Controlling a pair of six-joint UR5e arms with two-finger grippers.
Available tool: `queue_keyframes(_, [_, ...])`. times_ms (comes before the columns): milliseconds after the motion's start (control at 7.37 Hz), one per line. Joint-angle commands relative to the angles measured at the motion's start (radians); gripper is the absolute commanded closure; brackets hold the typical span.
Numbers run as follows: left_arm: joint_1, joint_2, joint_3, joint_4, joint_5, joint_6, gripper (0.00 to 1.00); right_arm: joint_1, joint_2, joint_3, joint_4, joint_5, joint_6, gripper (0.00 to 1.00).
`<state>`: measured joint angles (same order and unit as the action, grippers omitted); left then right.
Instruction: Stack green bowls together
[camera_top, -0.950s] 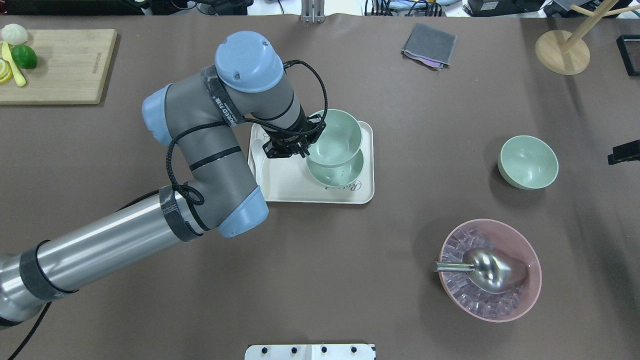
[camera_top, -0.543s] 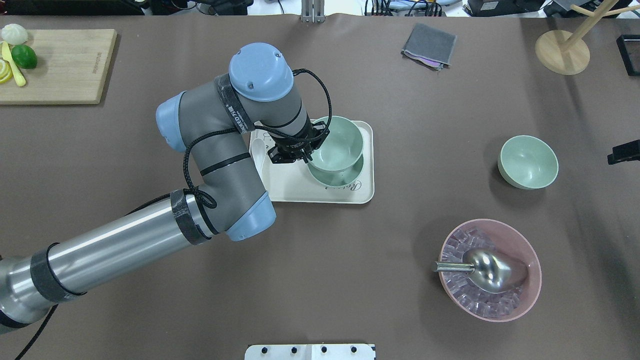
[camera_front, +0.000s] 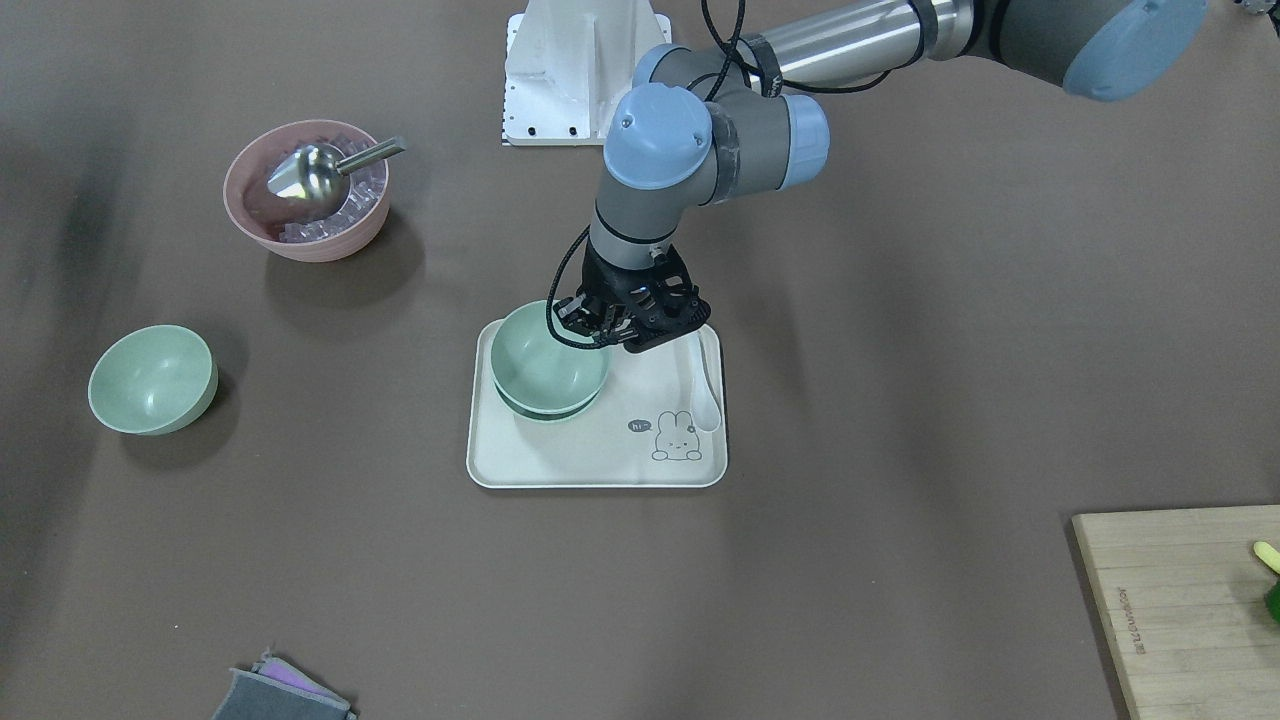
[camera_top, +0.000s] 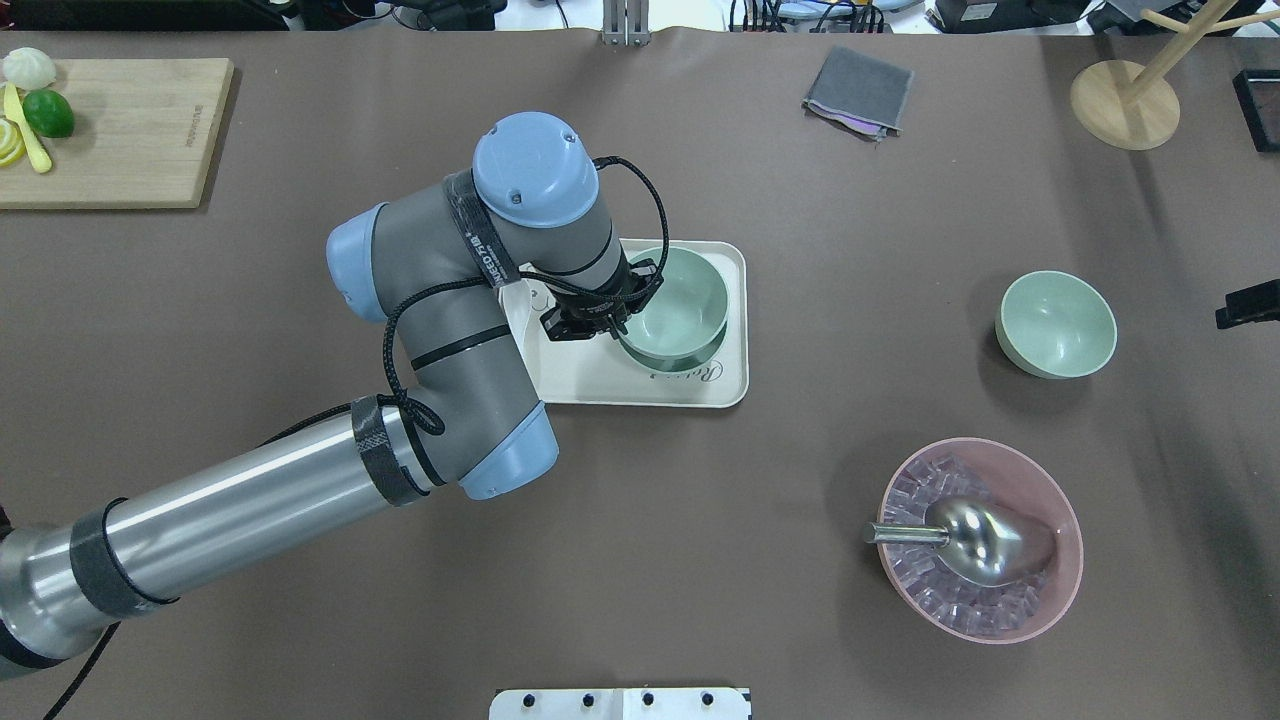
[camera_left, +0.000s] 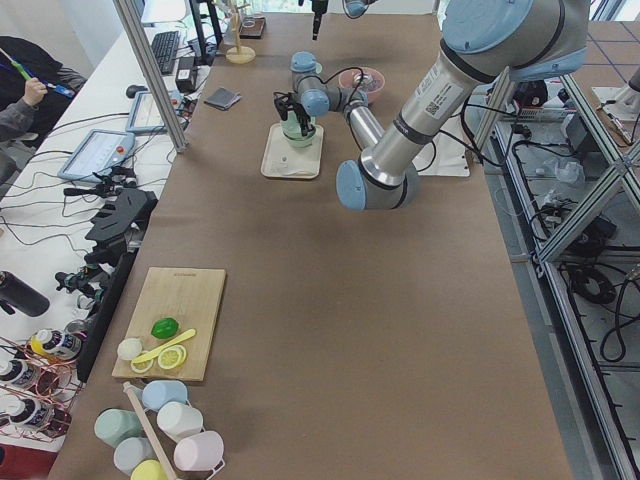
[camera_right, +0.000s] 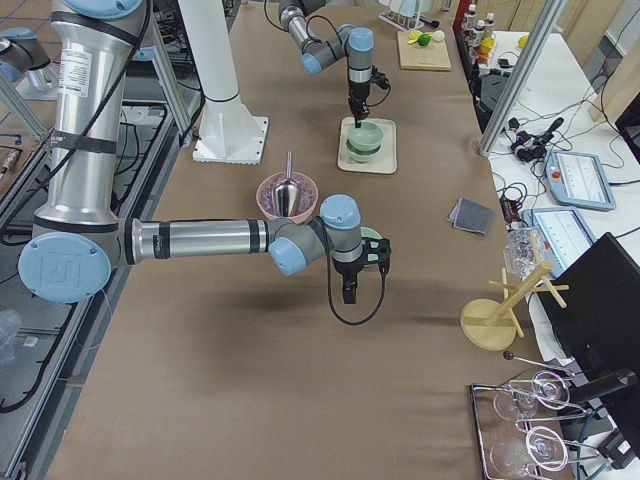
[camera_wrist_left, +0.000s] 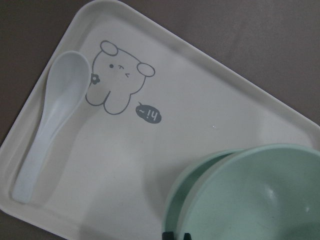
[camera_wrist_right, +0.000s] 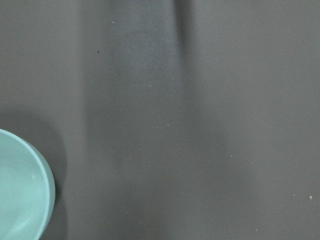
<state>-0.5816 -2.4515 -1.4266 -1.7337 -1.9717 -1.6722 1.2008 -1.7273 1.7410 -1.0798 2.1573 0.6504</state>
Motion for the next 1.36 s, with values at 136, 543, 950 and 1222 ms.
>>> queue_keyframes(136, [0.006, -0.003, 0.024, -0.021, 0.004, -0.001, 1.0, -0.001, 0.0, 0.0, 0.0, -0.001, 0.0, 0.0])
queue_keyframes(543, [0.008, -0.012, 0.034, -0.024, 0.007, -0.001, 1.0, -0.001, 0.0, 0.0, 0.0, -0.001, 0.0, 0.0])
queue_keyframes(950, [0.013, -0.027, 0.058, -0.024, 0.01, -0.001, 1.0, 0.0, 0.0, 0.0, 0.0, -0.001, 0.0, 0.0])
queue_keyframes(1222, [0.014, -0.027, 0.06, -0.024, 0.007, -0.001, 1.0, -0.001, 0.0, 0.0, 0.0, -0.001, 0.0, 0.0])
